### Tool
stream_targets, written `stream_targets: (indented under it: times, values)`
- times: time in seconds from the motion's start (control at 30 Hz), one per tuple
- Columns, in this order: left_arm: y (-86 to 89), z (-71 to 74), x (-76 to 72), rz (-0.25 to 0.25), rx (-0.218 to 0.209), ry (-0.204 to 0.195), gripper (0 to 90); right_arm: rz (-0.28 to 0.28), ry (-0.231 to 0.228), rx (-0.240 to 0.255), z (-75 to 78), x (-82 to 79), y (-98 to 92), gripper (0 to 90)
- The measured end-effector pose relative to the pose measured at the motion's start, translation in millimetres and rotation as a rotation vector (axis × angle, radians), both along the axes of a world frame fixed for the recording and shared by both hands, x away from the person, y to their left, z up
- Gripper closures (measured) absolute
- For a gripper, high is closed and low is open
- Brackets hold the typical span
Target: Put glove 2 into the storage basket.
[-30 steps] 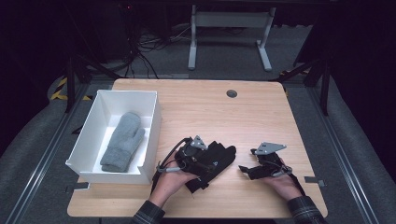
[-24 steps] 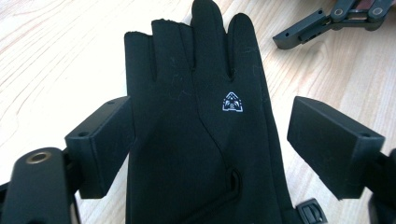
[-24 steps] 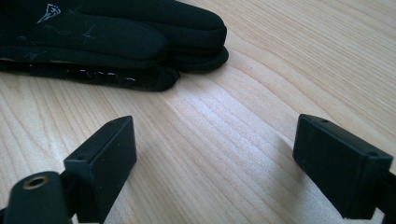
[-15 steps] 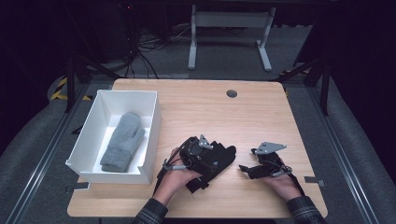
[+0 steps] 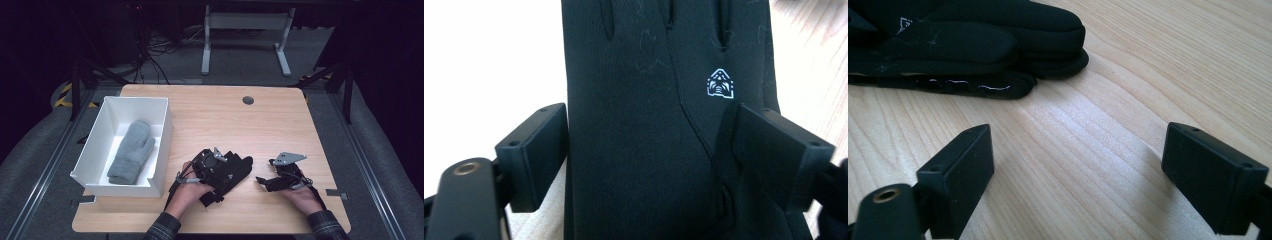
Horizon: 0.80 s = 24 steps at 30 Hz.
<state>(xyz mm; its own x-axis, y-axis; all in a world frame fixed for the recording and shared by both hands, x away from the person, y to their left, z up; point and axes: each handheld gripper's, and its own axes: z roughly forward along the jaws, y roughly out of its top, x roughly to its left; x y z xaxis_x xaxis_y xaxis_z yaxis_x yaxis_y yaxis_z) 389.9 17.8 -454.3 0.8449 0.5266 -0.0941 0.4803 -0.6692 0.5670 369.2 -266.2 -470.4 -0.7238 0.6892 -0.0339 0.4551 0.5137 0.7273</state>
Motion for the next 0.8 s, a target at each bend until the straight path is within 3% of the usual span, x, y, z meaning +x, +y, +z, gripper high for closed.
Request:
stream_targets:
  times: [0.17,0.23,0.4,0.5,0.8]
  values:
    - [0.6,1.5,-2.1,-0.032,-0.008,0.009,30.6,-0.002,0.0,0.0,0.0,-0.2,0.0,13.8]
    - [0.4,2.6,-3.1,-0.045,-0.014,0.017,40.9,-0.003,0.0,0.0,0.0,-0.2,0.0,13.8]
    - [1.4,5.5,-2.2,-0.049,-0.032,0.078,65.9,-0.003,0.0,0.0,0.0,-0.2,0.0,13.8]
    - [0.5,7.6,-3.3,-0.04,-0.028,0.077,70.1,-0.004,0.0,-0.001,0.1,-0.3,0.0,13.8]
    - [6.9,25.9,-5.7,-0.017,-0.091,0.122,71.7,-0.005,0.001,0.005,0.0,0.0,-0.3,14.3]
